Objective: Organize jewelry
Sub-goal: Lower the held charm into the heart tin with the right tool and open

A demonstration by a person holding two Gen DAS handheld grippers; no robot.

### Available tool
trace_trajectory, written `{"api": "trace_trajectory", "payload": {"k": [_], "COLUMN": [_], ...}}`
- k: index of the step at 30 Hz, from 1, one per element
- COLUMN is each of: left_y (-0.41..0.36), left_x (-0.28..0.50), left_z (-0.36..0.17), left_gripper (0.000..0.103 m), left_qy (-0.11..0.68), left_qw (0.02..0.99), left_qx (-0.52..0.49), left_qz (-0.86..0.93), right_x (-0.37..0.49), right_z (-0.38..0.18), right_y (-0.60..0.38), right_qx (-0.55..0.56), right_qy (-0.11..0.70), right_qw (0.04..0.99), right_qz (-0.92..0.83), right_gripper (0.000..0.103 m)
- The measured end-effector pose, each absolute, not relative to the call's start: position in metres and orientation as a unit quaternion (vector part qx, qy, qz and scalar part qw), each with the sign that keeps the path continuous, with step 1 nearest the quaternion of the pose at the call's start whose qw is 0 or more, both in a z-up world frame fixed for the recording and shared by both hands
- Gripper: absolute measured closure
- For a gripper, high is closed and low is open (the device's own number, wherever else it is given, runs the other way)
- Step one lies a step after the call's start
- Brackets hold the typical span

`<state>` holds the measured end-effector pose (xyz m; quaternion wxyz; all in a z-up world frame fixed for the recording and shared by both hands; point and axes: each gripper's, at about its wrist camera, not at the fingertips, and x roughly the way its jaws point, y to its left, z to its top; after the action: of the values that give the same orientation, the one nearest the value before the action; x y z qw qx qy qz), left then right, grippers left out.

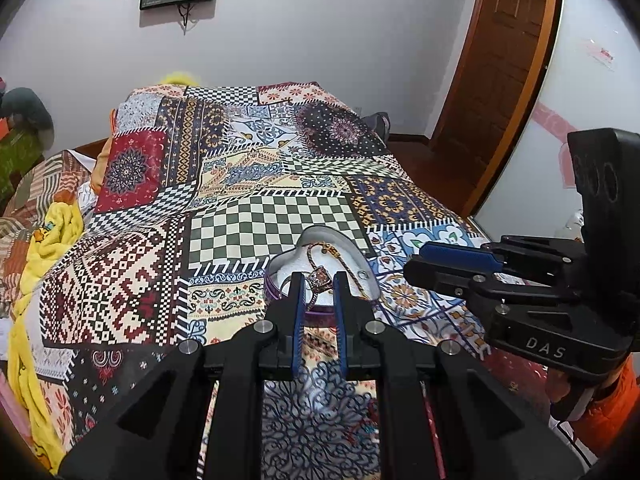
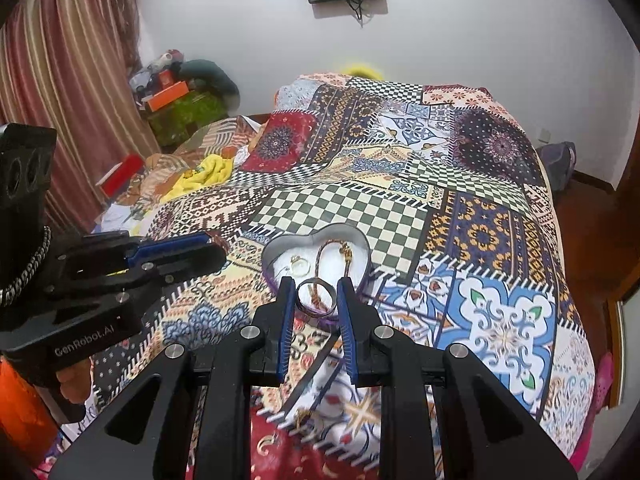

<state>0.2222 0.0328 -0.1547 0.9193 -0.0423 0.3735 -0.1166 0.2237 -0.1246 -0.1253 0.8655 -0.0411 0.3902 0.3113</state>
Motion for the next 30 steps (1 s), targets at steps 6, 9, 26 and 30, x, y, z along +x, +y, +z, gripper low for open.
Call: {"api": "trace_trajectory", "payload": {"k": [6,9,26,30], "left_y": [0.037,0.039,0.040,0.040], "left_x": [0.242,0.252,0.282,0.282], "left_z": [-0.166,-0.173,-0.194,-0.192], "left_gripper": [0.091,0.091,0.091,0.091], "left_qy": [0.386,0.395,0.428,0.427], "left_qw": [0.913,0.908,0.889,0.889], "left_qx": [-0.049,-0.056,-0.065,-0.062], "left_qz": [-0.121,-0.128,-0.150,-0.152], "right_x": [0.241,0.250,0.272,0.273], "right_z": [-0.134,-0.140,-0.165,-0.168], "right_y": [-0.114,-0.109,-0.092,-0.089], "right_qx": [-0.052,-0.060,-0.098,-0.104], "right_qy": [0.399,0.406,0.439,0.441], "right_qw": [0.860,0.855,0.829,0.826], "right_qz": [0.314,0.316,0.332,0.334], "right_gripper": [0.084,0.084,0.084,0.084]}}
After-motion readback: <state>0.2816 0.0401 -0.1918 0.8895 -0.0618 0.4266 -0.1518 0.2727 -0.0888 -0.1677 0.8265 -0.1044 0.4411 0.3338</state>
